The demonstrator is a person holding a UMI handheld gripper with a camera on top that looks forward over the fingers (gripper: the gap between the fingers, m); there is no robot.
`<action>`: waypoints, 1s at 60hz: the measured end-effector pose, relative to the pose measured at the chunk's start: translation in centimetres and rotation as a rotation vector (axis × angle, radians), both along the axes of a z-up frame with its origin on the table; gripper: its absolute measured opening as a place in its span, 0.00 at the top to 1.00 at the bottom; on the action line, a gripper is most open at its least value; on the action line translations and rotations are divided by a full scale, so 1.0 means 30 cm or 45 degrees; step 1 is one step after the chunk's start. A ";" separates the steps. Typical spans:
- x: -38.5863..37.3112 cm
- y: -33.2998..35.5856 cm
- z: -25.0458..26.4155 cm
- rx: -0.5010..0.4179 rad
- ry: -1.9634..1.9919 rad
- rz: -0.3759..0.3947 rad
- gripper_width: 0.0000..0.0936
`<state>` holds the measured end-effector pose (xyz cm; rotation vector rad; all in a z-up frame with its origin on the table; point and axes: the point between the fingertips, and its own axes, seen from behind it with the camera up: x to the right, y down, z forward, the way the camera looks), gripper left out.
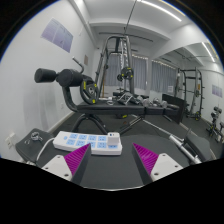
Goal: Unplug charger
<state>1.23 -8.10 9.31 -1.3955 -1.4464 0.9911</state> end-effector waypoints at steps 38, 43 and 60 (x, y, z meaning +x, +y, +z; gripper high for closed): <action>-0.550 0.022 -0.233 -0.046 -0.085 -0.022 0.72; -0.555 0.036 -0.064 -0.057 0.075 0.010 0.77; -0.538 0.425 0.267 -0.104 0.078 -0.126 0.77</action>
